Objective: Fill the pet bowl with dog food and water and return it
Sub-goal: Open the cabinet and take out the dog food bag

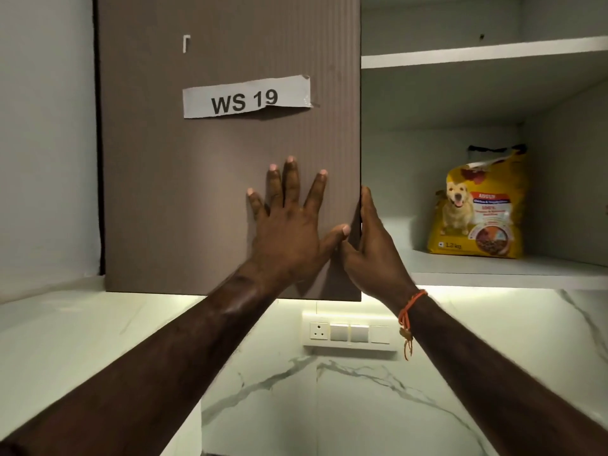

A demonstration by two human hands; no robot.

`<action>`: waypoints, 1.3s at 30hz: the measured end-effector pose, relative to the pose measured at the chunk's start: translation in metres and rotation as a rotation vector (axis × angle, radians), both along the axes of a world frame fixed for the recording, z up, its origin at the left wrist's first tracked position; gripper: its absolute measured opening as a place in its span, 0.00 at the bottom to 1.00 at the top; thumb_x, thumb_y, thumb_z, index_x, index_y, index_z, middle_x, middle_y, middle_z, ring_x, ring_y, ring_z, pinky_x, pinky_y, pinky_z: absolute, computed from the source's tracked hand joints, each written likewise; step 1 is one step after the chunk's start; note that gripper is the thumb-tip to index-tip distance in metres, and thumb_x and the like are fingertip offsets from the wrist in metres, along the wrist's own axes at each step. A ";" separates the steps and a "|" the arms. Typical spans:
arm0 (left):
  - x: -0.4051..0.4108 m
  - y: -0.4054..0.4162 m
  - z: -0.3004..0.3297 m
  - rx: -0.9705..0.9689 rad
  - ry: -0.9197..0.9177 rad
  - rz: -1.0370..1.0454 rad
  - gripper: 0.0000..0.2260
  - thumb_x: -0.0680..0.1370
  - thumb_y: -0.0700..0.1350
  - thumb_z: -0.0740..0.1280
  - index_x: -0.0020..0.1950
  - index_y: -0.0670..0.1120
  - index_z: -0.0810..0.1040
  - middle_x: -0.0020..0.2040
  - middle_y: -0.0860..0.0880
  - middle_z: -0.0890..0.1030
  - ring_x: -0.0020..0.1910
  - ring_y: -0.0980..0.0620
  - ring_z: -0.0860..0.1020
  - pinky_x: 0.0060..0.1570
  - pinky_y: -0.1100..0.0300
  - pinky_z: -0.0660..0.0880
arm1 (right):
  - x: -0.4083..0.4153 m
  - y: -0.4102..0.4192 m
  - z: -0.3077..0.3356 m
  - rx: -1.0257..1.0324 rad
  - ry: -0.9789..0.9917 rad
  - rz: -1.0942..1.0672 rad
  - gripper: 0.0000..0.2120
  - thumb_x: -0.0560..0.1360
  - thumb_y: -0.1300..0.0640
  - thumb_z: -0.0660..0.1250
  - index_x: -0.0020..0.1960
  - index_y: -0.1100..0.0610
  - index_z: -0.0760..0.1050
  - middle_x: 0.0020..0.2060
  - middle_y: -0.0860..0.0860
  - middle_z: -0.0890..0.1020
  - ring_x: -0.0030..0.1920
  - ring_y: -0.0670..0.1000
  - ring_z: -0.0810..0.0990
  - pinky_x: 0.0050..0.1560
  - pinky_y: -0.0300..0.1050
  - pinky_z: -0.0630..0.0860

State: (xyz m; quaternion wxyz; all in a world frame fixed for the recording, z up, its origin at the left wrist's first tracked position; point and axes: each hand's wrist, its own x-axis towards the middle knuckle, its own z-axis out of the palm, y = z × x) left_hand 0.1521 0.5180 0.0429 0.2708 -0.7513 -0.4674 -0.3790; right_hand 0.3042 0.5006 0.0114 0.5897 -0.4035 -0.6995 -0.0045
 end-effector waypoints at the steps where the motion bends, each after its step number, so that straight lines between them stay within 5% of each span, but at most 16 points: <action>1: 0.001 -0.005 0.001 -0.015 -0.014 -0.004 0.41 0.79 0.74 0.49 0.83 0.57 0.34 0.82 0.43 0.28 0.81 0.38 0.29 0.76 0.27 0.41 | -0.002 -0.005 0.000 0.011 0.005 0.001 0.41 0.81 0.60 0.65 0.83 0.48 0.41 0.80 0.49 0.60 0.77 0.53 0.64 0.74 0.55 0.69; 7: -0.002 -0.048 0.005 -0.054 -0.125 -0.051 0.45 0.75 0.78 0.47 0.83 0.57 0.33 0.82 0.46 0.28 0.81 0.42 0.30 0.79 0.31 0.42 | -0.017 -0.042 -0.006 0.117 0.039 0.018 0.43 0.78 0.63 0.69 0.83 0.49 0.46 0.72 0.43 0.66 0.61 0.31 0.67 0.57 0.19 0.63; 9: -0.007 -0.067 0.009 -0.057 -0.160 -0.081 0.47 0.74 0.78 0.49 0.83 0.56 0.33 0.82 0.48 0.28 0.81 0.46 0.30 0.80 0.35 0.42 | -0.022 -0.055 -0.007 0.181 0.052 0.054 0.44 0.76 0.62 0.72 0.83 0.49 0.50 0.73 0.42 0.67 0.64 0.33 0.69 0.61 0.21 0.64; 11: -0.014 -0.088 0.012 -0.046 -0.173 -0.091 0.50 0.71 0.79 0.48 0.83 0.55 0.33 0.83 0.50 0.29 0.82 0.48 0.30 0.81 0.39 0.43 | -0.027 -0.066 -0.008 0.268 0.067 0.106 0.44 0.74 0.62 0.73 0.82 0.50 0.54 0.74 0.46 0.71 0.68 0.42 0.73 0.66 0.35 0.73; 13: -0.021 -0.108 0.015 -0.054 -0.192 -0.108 0.51 0.72 0.79 0.52 0.84 0.54 0.34 0.83 0.52 0.30 0.82 0.52 0.32 0.82 0.45 0.42 | -0.034 -0.077 -0.008 0.349 0.084 0.165 0.42 0.71 0.61 0.73 0.81 0.52 0.59 0.67 0.51 0.78 0.61 0.47 0.80 0.60 0.44 0.81; 16: -0.033 -0.139 0.019 -0.060 -0.221 -0.114 0.51 0.76 0.71 0.64 0.84 0.53 0.35 0.84 0.54 0.33 0.82 0.56 0.34 0.81 0.55 0.40 | -0.049 -0.092 -0.006 0.469 0.120 0.276 0.37 0.69 0.64 0.73 0.77 0.59 0.66 0.48 0.53 0.82 0.40 0.47 0.81 0.41 0.35 0.80; 18: -0.045 -0.160 0.022 -0.035 -0.233 -0.114 0.51 0.75 0.68 0.68 0.84 0.55 0.36 0.85 0.55 0.37 0.83 0.57 0.37 0.81 0.56 0.43 | -0.063 -0.102 -0.006 0.532 0.170 0.371 0.33 0.70 0.62 0.71 0.75 0.62 0.69 0.42 0.50 0.81 0.38 0.48 0.81 0.37 0.34 0.77; 24: -0.084 -0.211 0.027 0.025 -0.287 -0.132 0.54 0.68 0.63 0.71 0.84 0.59 0.39 0.85 0.60 0.49 0.83 0.56 0.52 0.79 0.46 0.61 | -0.121 -0.118 -0.006 0.550 0.244 0.727 0.31 0.71 0.57 0.69 0.73 0.58 0.69 0.55 0.49 0.77 0.53 0.51 0.80 0.52 0.48 0.81; 27: -0.115 -0.233 0.029 0.013 -0.334 -0.191 0.53 0.68 0.56 0.72 0.84 0.60 0.41 0.83 0.61 0.57 0.80 0.57 0.61 0.75 0.47 0.70 | -0.165 -0.122 -0.004 0.471 0.184 0.882 0.37 0.73 0.52 0.68 0.78 0.63 0.62 0.70 0.53 0.72 0.70 0.54 0.74 0.67 0.59 0.74; 31: -0.164 -0.257 0.029 -0.009 -0.361 -0.205 0.50 0.69 0.48 0.70 0.84 0.61 0.44 0.69 0.68 0.66 0.70 0.65 0.70 0.64 0.66 0.76 | -0.221 -0.135 -0.005 0.342 0.091 0.987 0.45 0.75 0.35 0.65 0.83 0.53 0.51 0.81 0.52 0.56 0.81 0.55 0.56 0.75 0.66 0.62; 34: -0.202 -0.274 0.029 0.021 -0.397 -0.212 0.49 0.69 0.44 0.70 0.85 0.55 0.48 0.75 0.67 0.61 0.68 0.79 0.63 0.62 0.82 0.63 | -0.256 -0.146 -0.004 0.357 0.002 0.916 0.49 0.73 0.26 0.58 0.83 0.51 0.46 0.83 0.46 0.47 0.82 0.47 0.47 0.79 0.55 0.54; 37: -0.244 -0.286 0.029 0.018 -0.468 -0.241 0.46 0.69 0.39 0.70 0.84 0.52 0.54 0.78 0.61 0.68 0.71 0.69 0.70 0.73 0.64 0.69 | -0.291 -0.148 -0.003 0.366 -0.085 0.866 0.51 0.70 0.21 0.53 0.83 0.47 0.43 0.82 0.43 0.41 0.82 0.46 0.41 0.79 0.57 0.50; 39: -0.271 -0.288 0.026 0.028 -0.516 -0.237 0.42 0.72 0.37 0.70 0.84 0.51 0.57 0.74 0.54 0.74 0.71 0.57 0.75 0.71 0.51 0.75 | -0.316 -0.144 -0.005 0.350 -0.127 0.800 0.48 0.70 0.20 0.50 0.82 0.42 0.41 0.82 0.42 0.38 0.81 0.46 0.38 0.79 0.63 0.49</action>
